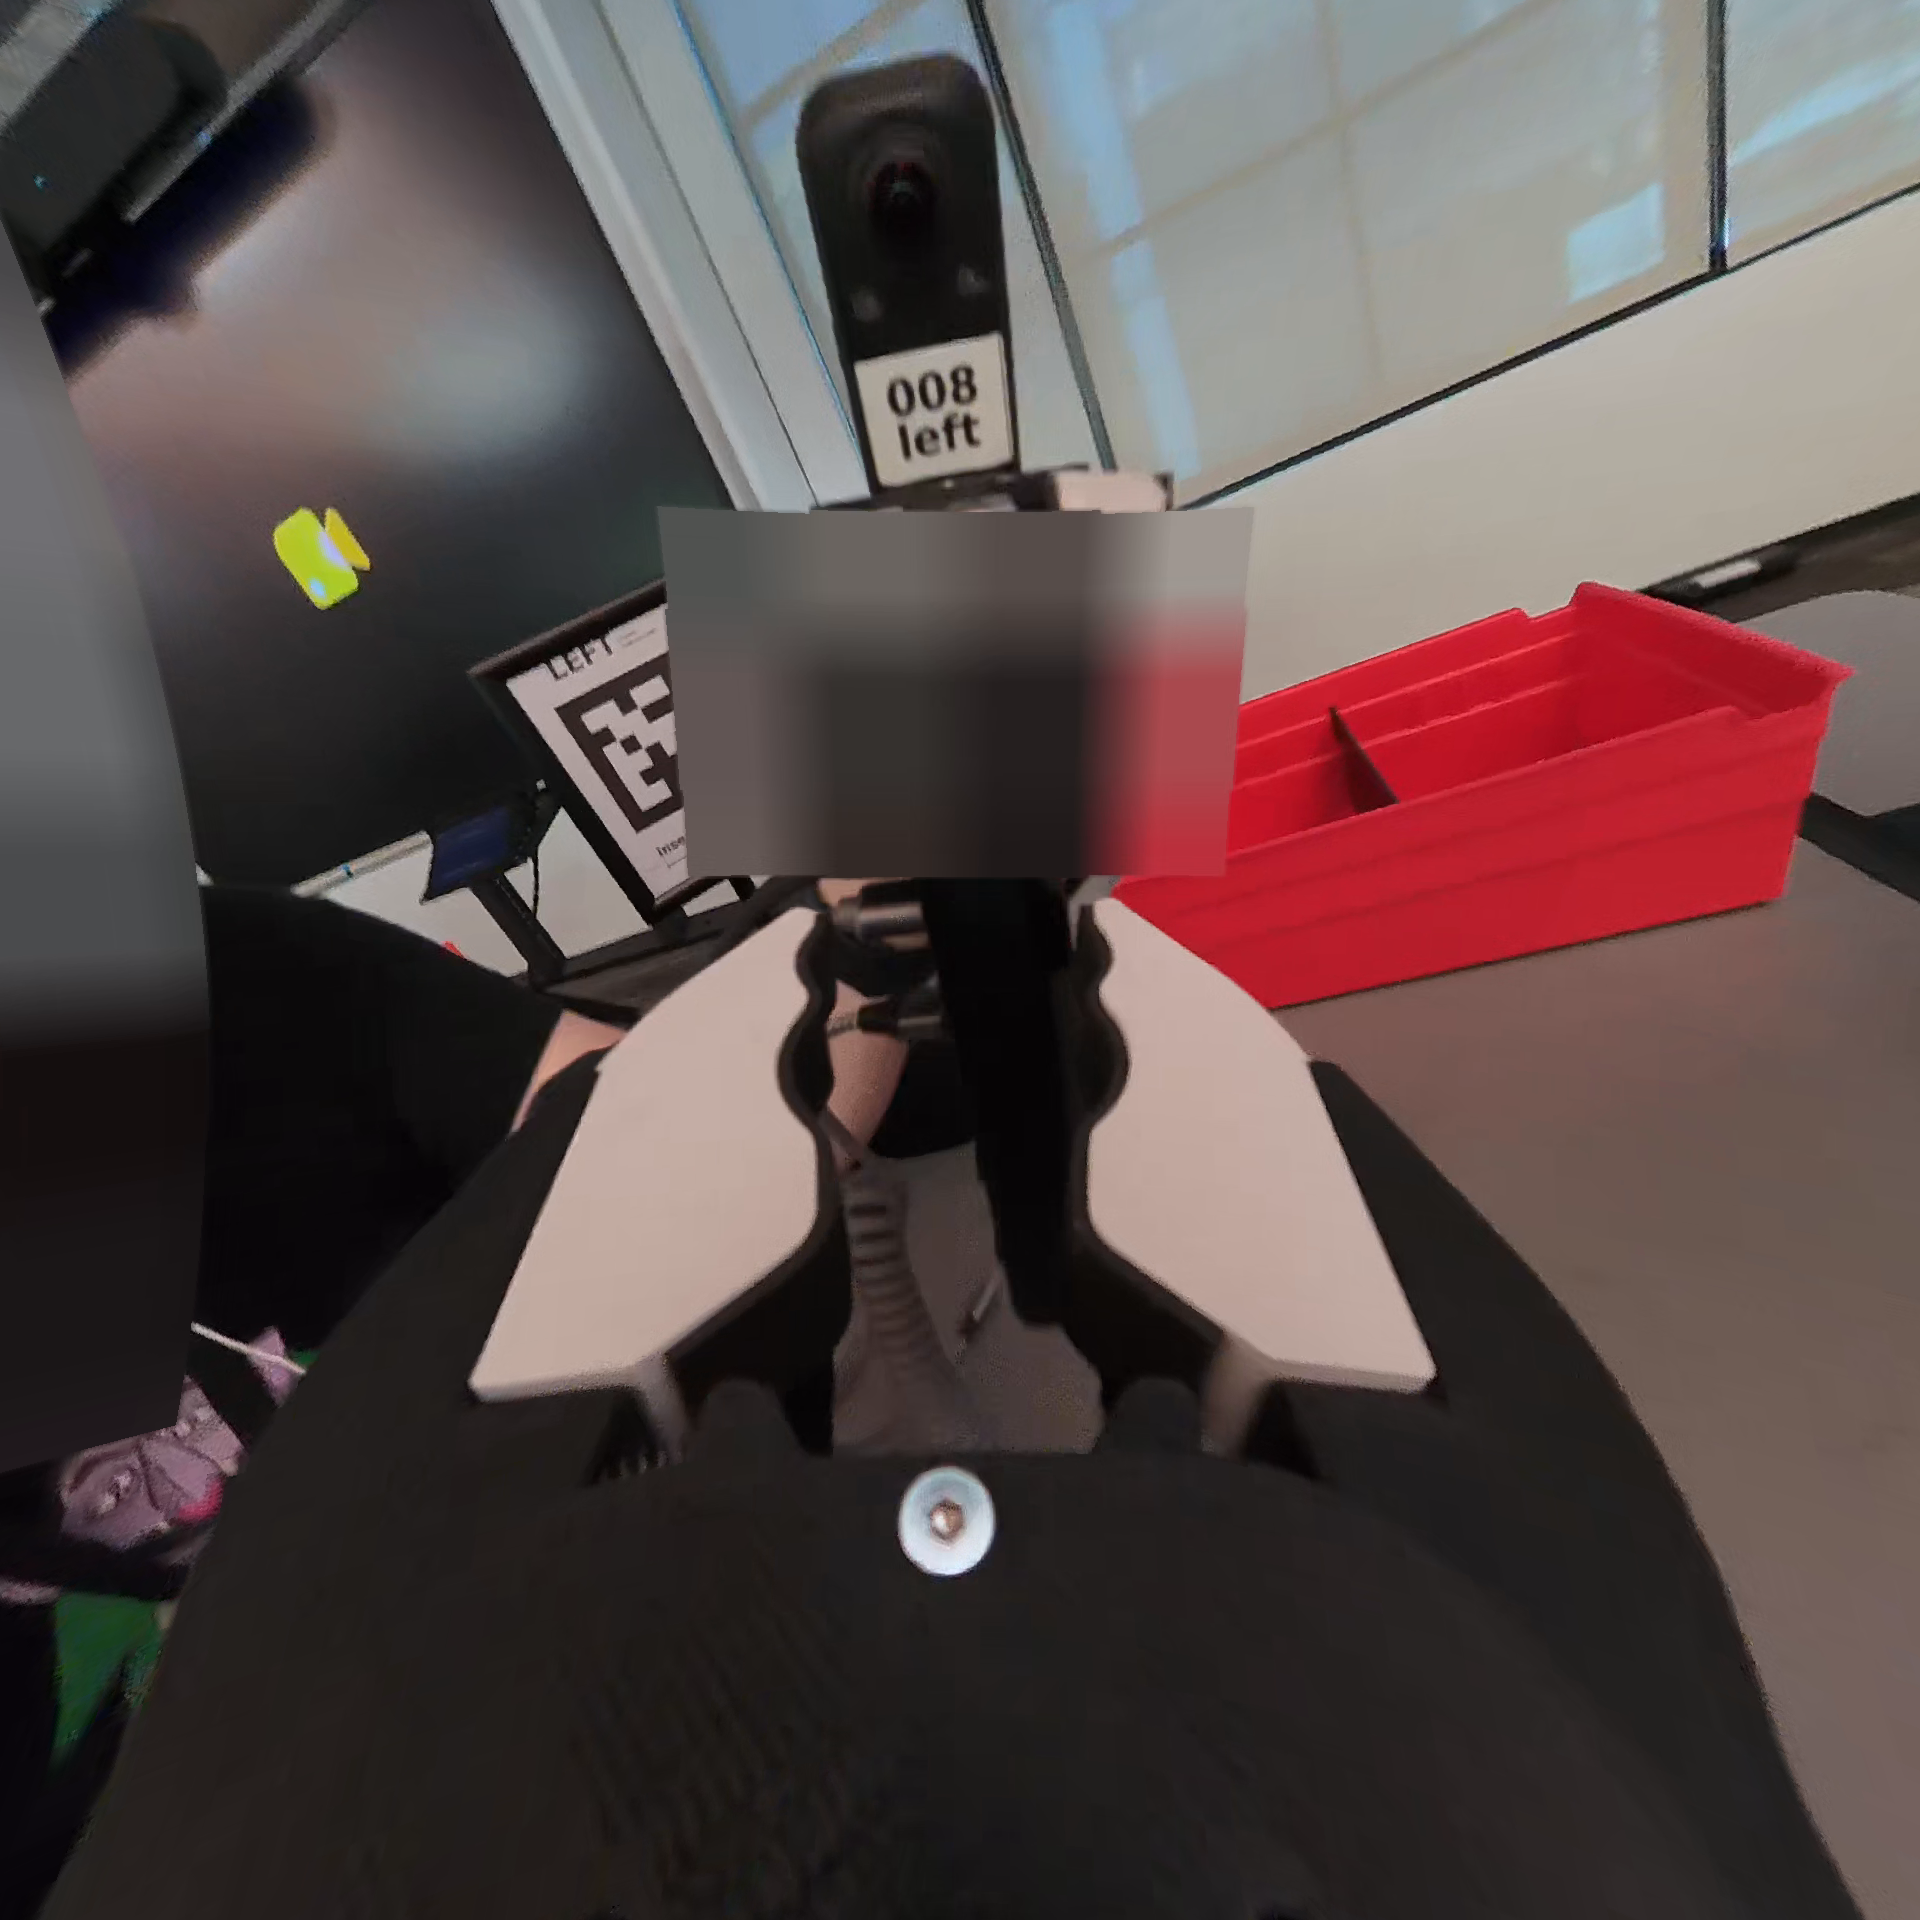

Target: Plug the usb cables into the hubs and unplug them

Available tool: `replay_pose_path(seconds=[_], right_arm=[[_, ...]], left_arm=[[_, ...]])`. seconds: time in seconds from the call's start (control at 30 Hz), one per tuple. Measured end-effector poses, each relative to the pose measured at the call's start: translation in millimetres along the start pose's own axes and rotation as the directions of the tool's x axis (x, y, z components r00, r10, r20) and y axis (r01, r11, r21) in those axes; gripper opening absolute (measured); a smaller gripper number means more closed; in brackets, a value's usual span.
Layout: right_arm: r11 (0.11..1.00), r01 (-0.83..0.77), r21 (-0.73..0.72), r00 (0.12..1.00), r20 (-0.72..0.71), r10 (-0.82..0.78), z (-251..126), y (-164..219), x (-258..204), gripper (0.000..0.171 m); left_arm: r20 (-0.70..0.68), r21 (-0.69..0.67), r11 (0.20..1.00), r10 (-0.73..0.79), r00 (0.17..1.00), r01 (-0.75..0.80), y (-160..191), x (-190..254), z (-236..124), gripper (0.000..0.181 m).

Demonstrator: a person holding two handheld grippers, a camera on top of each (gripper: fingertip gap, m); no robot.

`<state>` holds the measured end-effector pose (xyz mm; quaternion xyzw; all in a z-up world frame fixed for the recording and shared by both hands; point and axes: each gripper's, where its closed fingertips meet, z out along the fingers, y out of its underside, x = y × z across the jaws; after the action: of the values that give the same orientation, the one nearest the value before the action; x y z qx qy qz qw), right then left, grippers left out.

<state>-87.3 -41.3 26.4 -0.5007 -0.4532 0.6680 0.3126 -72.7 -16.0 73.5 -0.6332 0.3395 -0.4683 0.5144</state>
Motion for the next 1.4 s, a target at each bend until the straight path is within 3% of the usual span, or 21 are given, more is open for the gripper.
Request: replay_pose_path(seconds=[0.03, 0.2, 0.27, 0.3, 0.33, 0.4, 0.53, 0.67, 0.87, 1.07, 1.23, 1.4], right_arm=[[0.999, 0.032, -0.017, 0.999, -0.006, -0.032, -1.0, 5.4, 2.5, 0.048], [0.963, 0.168, -0.21, 0.982, -0.051, -0.182, 14.5, 53.0, 23.2, 0.062], [0.964, 0.174, -0.201, 0.98, -0.058, -0.189, 29.9, 58.3, 28.3, 0.061], [0.969, 0.161, -0.189, 0.985, -0.036, -0.171, 37.6, 59.7, 26.1, 0.054], [0.97, 0.148, -0.19, 0.988, -0.01, -0.153, 42.6, 61.6, 23.5, 0.033], [0.964, 0.151, -0.219, 0.987, -0.017, -0.159, 45.9, 64.4, 24.6, 0.03], [0.951, 0.242, -0.192, 0.917, -0.276, -0.289, 26.8, 36.0, 49.6, 0.03], [0.925, 0.32, -0.203, 0.776, -0.504, -0.379, -13.7, -12.9, 50.9, 0.03], [0.921, 0.353, -0.161, 0.693, -0.617, -0.374, -63.9, -126.2, 26.7, 0.03], [0.915, 0.303, -0.267, 0.47, -0.793, -0.387, -172.4, -239.6, 20.7, 0.03], [0.939, 0.221, -0.263, 0.311, -0.894, -0.324, -267.5, -260.9, 12.0, 0.03], [0.963, 0.062, -0.262, 0.156, -0.951, -0.269, -346.3, -227.5, 26.0, 0.03]], left_arm=[[0.027, -0.011, 1.0, 0.024, 0.999, -0.023, 0.5, -1.5, -0.9, 0.029], [0.054, 0.005, 1.0, -0.004, 0.999, 0.004, -3.4, -5.9, -7.0, 0.029], [0.063, 0.024, 1.0, -0.012, 0.998, 0.01, -5.9, -7.5, -7.7, 0.029], [0.06, 0.033, 0.999, -0.012, 0.998, 0.01, -6.8, -7.3, -7.4, 0.029], [0.054, 0.038, 0.999, -0.021, 0.998, 0.019, -7.0, -7.0, -7.2, 0.029], [0.048, 0.049, 0.997, -0.067, 0.997, 0.064, -7.6, -9.6, -9.7, 0.031], [0.134, 0.168, 0.98, -0.129, 0.982, 0.106, -26.9, -25.9, -39.9, 0.065], [0.271, 0.193, 0.98, -0.09, 0.958, 0.037, -34.5, -37.9, -72.4, 0.062], [0.247, 0.232, 0.971, -0.118, 0.962, 0.059, -42.0, -30.4, -86.4, 0.061], [0.221, 0.226, 0.97, -0.139, 0.965, 0.088, -40.6, -29.1, -85.5, 0.058], [0.203, 0.214, 0.972, -0.145, 0.968, 0.101, -38.8, -28.4, -77.9, 0.058], [0.195, 0.185, 0.979, -0.123, 0.973, 0.087, -36.7, -22.2, -68.8, 0.058]])
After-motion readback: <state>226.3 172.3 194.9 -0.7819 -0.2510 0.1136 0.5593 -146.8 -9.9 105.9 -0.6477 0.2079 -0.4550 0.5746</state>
